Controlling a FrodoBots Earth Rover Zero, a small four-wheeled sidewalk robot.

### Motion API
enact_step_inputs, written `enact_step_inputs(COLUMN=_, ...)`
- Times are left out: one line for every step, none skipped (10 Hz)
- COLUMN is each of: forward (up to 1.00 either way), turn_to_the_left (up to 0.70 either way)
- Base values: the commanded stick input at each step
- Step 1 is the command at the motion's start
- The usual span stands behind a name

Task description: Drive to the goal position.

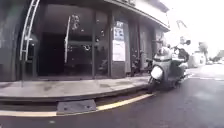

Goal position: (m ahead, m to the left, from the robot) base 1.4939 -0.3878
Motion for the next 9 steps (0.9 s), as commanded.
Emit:
enact_step_inputs(forward=0.69, turn_to_the_left=0.12)
enact_step_inputs(forward=0.60, turn_to_the_left=0.16)
enact_step_inputs(forward=0.26, turn_to_the_left=0.31)
enact_step_inputs(forward=0.00, turn_to_the_left=0.24)
enact_step_inputs(forward=0.00, turn_to_the_left=0.05)
enact_step_inputs(forward=0.00, turn_to_the_left=0.02)
enact_step_inputs(forward=-0.45, turn_to_the_left=0.00)
enact_step_inputs(forward=-0.45, turn_to_the_left=0.00)
enact_step_inputs(forward=-0.45, turn_to_the_left=0.00)
